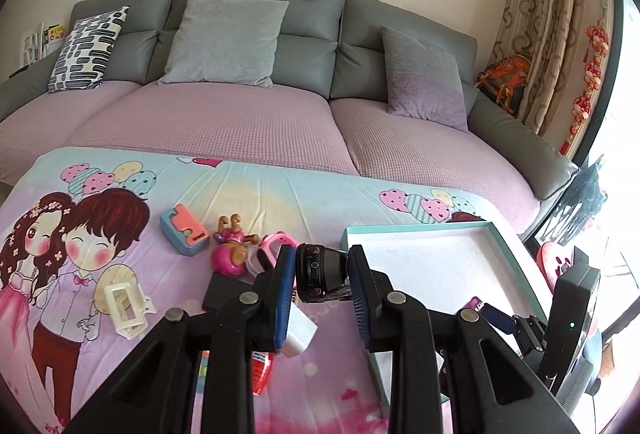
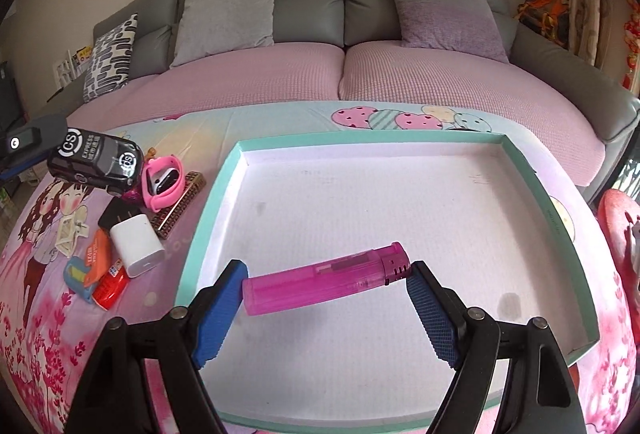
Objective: Organize rigid objects
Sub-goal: 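Carry the lighter and car into the tray and open both tools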
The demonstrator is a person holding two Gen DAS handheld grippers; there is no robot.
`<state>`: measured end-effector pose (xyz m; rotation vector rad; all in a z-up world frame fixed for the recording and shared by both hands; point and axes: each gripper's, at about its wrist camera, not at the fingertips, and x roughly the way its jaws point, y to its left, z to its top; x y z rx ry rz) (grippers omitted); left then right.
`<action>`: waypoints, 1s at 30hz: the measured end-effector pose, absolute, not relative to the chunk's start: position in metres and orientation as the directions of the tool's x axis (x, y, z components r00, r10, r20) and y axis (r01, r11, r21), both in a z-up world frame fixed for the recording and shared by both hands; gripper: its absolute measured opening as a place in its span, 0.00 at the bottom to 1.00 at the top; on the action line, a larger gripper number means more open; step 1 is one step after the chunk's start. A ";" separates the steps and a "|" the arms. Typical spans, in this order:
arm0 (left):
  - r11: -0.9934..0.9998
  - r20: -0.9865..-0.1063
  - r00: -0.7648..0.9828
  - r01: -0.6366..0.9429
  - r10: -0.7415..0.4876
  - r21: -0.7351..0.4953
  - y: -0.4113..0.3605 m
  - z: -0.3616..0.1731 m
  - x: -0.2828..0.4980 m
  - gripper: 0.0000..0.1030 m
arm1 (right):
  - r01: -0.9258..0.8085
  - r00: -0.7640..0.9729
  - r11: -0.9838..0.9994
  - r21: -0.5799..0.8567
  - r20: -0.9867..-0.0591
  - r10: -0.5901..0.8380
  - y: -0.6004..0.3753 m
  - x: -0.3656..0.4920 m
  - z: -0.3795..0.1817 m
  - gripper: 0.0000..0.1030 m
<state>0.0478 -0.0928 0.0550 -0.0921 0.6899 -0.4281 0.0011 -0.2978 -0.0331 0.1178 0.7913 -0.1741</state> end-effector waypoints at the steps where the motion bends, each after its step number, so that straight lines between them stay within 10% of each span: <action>1: 0.901 -0.595 0.679 0.370 -0.429 -0.227 -0.100 0.054 0.047 0.27 | 0.223 0.685 0.974 0.036 -0.717 -0.130 -0.304 -0.001 -0.033 0.81; 13: 0.809 -0.628 0.543 0.525 -0.557 -0.264 -0.183 0.020 0.041 0.27 | 0.513 0.571 0.858 0.028 -0.757 -0.317 -0.382 -0.024 -0.043 0.81; 30: 0.823 -0.716 0.444 0.459 -0.539 -0.335 -0.196 -0.022 0.056 0.28 | 0.505 0.536 0.863 0.000 -0.784 -0.314 -0.383 -0.018 -0.052 0.82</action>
